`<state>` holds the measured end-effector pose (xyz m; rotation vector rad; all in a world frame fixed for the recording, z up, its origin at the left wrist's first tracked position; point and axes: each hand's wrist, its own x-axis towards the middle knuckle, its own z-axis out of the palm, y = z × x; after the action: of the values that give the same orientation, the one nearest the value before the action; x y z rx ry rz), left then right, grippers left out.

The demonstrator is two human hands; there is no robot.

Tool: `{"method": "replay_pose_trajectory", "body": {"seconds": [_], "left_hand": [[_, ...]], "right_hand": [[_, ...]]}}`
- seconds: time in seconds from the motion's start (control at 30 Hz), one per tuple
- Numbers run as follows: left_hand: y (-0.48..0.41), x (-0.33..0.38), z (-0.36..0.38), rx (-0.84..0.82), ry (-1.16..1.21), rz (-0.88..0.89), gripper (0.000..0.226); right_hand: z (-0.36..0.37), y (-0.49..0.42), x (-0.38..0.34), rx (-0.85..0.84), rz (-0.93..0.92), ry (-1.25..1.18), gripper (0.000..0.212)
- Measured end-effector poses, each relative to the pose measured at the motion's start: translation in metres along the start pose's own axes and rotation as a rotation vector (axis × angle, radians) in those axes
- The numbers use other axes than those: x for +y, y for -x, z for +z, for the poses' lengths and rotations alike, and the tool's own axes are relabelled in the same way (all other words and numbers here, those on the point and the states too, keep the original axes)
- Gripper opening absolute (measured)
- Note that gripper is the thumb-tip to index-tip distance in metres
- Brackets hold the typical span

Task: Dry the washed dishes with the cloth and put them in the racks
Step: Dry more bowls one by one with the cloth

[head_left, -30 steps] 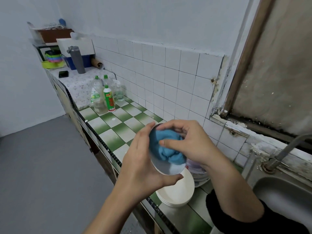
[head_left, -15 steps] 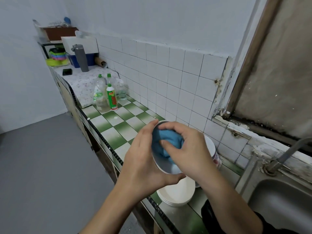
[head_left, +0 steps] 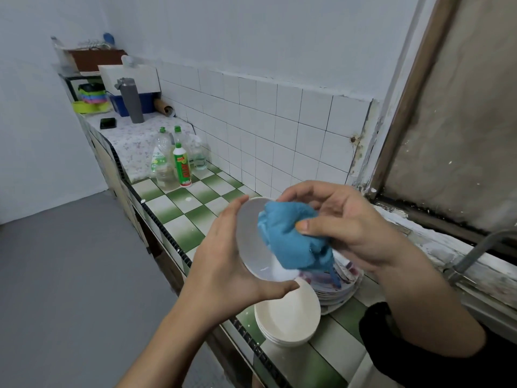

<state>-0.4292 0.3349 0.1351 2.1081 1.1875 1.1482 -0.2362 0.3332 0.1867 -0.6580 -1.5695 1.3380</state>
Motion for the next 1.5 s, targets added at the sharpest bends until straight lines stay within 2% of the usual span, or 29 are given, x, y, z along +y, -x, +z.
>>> {"method": "replay_pose_trajectory", "body": {"seconds": [0.1, 0.17, 0.27, 0.37, 0.43, 0.5, 0.63, 0.7, 0.8, 0.97, 1.07, 1.13, 1.17, 1.23, 1.27, 1.33, 1.4, 1.43, 1.5], "left_hand": [[0.001, 0.007, -0.004, -0.035, 0.03, -0.025, 0.118], [0.0, 0.012, -0.005, -0.059, 0.068, -0.038, 0.114], [-0.005, 0.019, -0.007, -0.077, 0.167, -0.048, 0.104], [-0.009, 0.021, -0.014, -0.074, 0.204, -0.052, 0.108], [-0.011, 0.021, -0.018, -0.076, 0.19, -0.053, 0.114], [-0.011, 0.02, -0.02, -0.07, 0.195, -0.078, 0.116], [-0.006, 0.019, -0.018, -0.049, 0.162, -0.075, 0.122], [-0.004, 0.018, -0.016, -0.049, 0.133, -0.077, 0.122], [-0.003, 0.016, -0.013, -0.049, 0.09, -0.088, 0.124], [-0.001, 0.014, -0.007, -0.059, 0.044, -0.092, 0.127], [0.001, 0.015, -0.003, -0.055, 0.085, -0.084, 0.124], [0.001, 0.014, -0.002, -0.036, 0.11, -0.059, 0.112], [0.002, 0.013, -0.002, -0.028, 0.106, -0.053, 0.11], [0.003, 0.012, -0.002, -0.018, 0.089, -0.055, 0.111], [0.003, 0.012, -0.002, -0.01, 0.074, -0.044, 0.11], [0.002, 0.013, -0.003, 0.023, 0.037, 0.011, 0.109], [-0.001, 0.012, -0.002, 0.069, 0.007, 0.057, 0.117], [-0.001, 0.011, -0.001, 0.091, -0.003, 0.065, 0.12], [-0.001, 0.009, -0.001, 0.109, -0.011, 0.058, 0.121]], "right_hand": [[-0.004, -0.004, -0.01, 0.03, -0.086, 0.503, 0.04], [-0.002, -0.01, -0.012, 0.042, -0.157, 0.742, 0.041], [0.002, -0.019, -0.011, -0.063, -0.274, 0.978, 0.039], [0.001, -0.025, -0.004, -0.198, -0.331, 1.207, 0.036], [0.0, -0.026, -0.001, -0.217, -0.367, 1.429, 0.034], [0.003, -0.026, -0.005, -0.213, -0.322, 1.541, 0.037], [0.008, -0.026, -0.023, -0.262, 0.078, 1.459, 0.036], [0.007, -0.023, -0.026, -0.33, 0.16, 1.374, 0.03], [0.005, -0.018, -0.024, -0.382, 0.212, 1.17, 0.027], [-0.006, -0.016, -0.011, -0.477, 0.237, 0.855, 0.05], [-0.01, -0.013, -0.002, -0.408, 0.25, 0.432, 0.05], [-0.011, -0.01, 0.0, -0.305, 0.186, 0.307, 0.051], [-0.012, -0.009, -0.001, -0.237, 0.127, 0.391, 0.052], [-0.013, -0.008, -0.004, -0.088, -0.066, 0.808, 0.051], [-0.013, -0.007, -0.004, -0.046, -0.158, 0.996, 0.051], [-0.006, -0.005, 0.0, -0.028, -0.235, 1.219, 0.051], [0.007, -0.002, 0.003, -0.055, -0.226, 1.412, 0.051], [0.012, -0.001, 0.0, -0.087, -0.166, 1.45, 0.05], [0.016, 0.002, -0.009, -0.168, 0.025, 1.32, 0.049]]}}
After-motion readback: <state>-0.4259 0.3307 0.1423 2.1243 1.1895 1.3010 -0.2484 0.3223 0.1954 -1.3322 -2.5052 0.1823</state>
